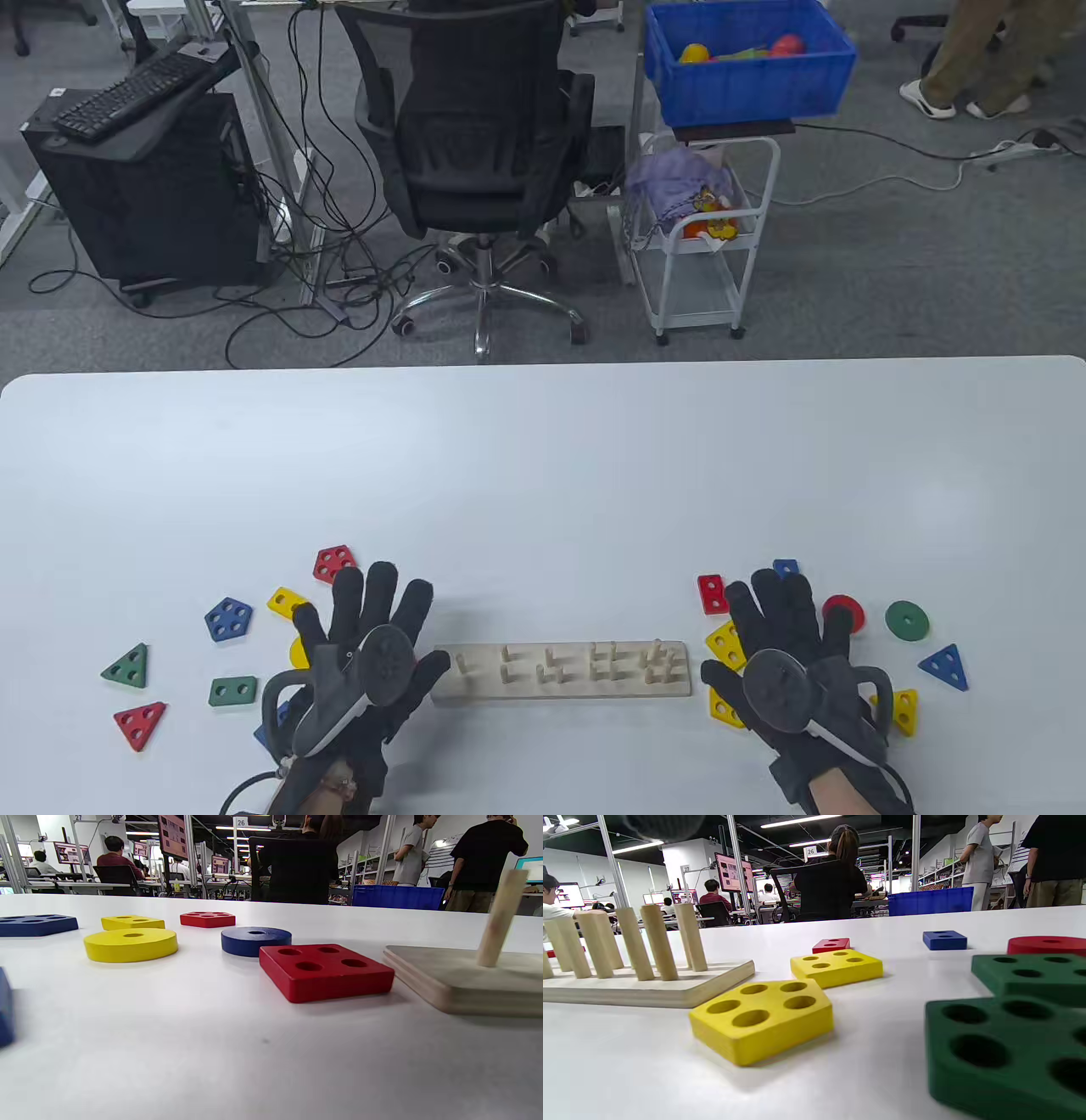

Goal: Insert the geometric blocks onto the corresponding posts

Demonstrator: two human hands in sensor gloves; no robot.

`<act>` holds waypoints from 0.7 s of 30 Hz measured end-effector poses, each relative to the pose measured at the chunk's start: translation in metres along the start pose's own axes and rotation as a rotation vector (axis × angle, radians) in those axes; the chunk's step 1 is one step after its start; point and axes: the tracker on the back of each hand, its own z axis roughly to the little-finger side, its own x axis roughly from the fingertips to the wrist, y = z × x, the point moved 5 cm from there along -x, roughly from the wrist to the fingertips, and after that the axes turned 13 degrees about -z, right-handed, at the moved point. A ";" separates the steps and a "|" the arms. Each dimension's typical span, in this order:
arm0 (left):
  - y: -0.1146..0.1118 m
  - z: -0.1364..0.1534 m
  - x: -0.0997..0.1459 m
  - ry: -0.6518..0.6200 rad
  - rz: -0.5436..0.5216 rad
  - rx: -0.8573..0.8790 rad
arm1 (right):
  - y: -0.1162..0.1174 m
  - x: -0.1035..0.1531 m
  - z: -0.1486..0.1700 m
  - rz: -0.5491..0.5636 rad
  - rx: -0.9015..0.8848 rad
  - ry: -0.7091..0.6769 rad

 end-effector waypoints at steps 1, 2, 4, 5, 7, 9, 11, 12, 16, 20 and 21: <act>0.000 0.000 0.000 0.001 0.000 0.000 | 0.000 0.000 0.000 -0.001 0.001 -0.001; -0.001 0.000 0.000 0.001 0.000 0.000 | 0.000 0.000 -0.001 -0.002 0.001 -0.001; -0.001 0.000 0.000 0.001 0.005 0.000 | 0.000 0.000 -0.001 -0.004 0.000 -0.001; -0.001 0.000 0.000 0.000 0.007 -0.001 | 0.000 0.000 0.000 -0.003 0.000 0.000; 0.000 0.000 -0.001 -0.001 0.011 0.000 | -0.001 -0.001 0.000 -0.004 -0.009 0.002; 0.000 0.000 -0.002 0.002 0.015 0.008 | -0.002 -0.001 0.003 -0.004 -0.025 0.010; 0.000 0.001 -0.002 0.006 0.017 0.011 | -0.004 -0.002 0.009 -0.004 -0.050 0.032; 0.000 0.001 -0.002 0.007 0.018 0.010 | -0.005 -0.003 0.011 -0.003 -0.056 0.041; -0.002 0.001 -0.003 0.005 0.028 0.005 | -0.007 -0.004 0.018 -0.030 -0.051 0.070; -0.004 -0.001 -0.002 0.000 0.040 -0.003 | 0.005 -0.006 -0.003 -0.169 0.070 0.007; -0.004 -0.001 -0.003 -0.001 0.042 -0.005 | 0.010 -0.006 -0.010 -0.211 0.124 -0.018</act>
